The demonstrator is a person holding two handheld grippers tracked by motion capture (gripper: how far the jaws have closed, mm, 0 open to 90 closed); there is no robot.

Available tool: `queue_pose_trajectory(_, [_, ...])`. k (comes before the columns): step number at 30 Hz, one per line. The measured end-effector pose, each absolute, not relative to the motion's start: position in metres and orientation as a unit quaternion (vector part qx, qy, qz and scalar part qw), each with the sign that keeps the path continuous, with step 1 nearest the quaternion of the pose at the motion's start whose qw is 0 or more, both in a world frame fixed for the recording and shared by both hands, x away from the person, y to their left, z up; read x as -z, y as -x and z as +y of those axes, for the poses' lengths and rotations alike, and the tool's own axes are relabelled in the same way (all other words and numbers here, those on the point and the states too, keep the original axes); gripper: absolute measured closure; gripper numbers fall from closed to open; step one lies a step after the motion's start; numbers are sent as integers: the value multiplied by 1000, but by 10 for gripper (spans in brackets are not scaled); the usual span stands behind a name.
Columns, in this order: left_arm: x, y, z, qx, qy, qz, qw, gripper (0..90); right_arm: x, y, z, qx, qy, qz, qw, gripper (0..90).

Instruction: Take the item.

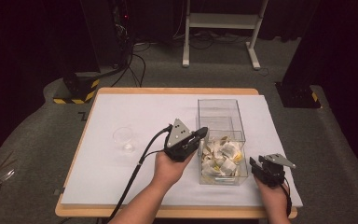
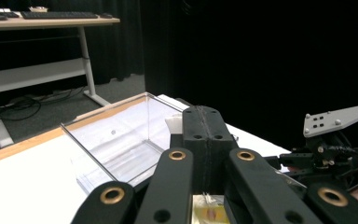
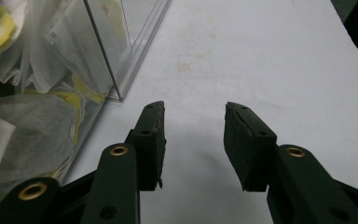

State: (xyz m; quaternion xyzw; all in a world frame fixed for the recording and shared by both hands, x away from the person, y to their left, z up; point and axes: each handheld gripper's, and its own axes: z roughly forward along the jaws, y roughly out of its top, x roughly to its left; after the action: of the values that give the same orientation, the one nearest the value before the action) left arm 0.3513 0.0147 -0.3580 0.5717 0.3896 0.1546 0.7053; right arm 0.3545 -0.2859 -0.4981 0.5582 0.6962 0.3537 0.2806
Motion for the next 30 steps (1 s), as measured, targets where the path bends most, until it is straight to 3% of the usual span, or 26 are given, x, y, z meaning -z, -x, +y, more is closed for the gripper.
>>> queue_pose_trajectory(30, [336, -352, 28, -165, -546, 387, 725, 900, 498, -354, -286, -353, -556, 697, 283, 584])
